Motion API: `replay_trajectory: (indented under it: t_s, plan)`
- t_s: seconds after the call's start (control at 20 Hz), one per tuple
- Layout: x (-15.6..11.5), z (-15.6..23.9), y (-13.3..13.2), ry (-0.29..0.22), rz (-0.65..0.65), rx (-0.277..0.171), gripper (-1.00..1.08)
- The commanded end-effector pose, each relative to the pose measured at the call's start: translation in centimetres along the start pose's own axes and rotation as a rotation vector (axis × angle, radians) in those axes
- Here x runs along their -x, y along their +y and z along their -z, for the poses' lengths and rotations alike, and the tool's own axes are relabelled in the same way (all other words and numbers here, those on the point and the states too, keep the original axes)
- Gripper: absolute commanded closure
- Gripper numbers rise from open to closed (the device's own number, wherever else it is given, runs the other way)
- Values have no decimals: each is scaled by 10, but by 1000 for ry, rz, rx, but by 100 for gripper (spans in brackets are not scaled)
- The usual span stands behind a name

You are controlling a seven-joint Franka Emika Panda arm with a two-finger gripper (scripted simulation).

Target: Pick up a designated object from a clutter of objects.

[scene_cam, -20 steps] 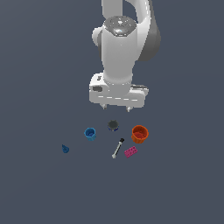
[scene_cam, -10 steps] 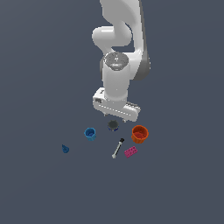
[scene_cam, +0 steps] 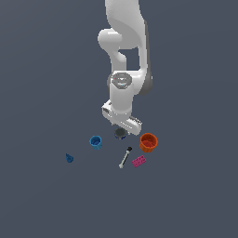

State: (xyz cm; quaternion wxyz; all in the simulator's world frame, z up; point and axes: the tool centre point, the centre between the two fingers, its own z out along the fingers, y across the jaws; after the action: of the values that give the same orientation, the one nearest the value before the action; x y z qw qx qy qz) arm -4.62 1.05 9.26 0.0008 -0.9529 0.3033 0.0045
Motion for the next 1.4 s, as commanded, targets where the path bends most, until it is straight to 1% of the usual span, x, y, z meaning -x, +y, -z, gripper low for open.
replay_trajectory:
  t_s: [0.0,0.35,0.8,1.35]
  plan:
    - [4,-11,4,4,-41,-1,-92]
    - [12,-27,12,9,-102,-2,-92]
    - [12,-35,12,8,-105,-1,-92]
    - [13,-75,13,9,-108,-2,-92]
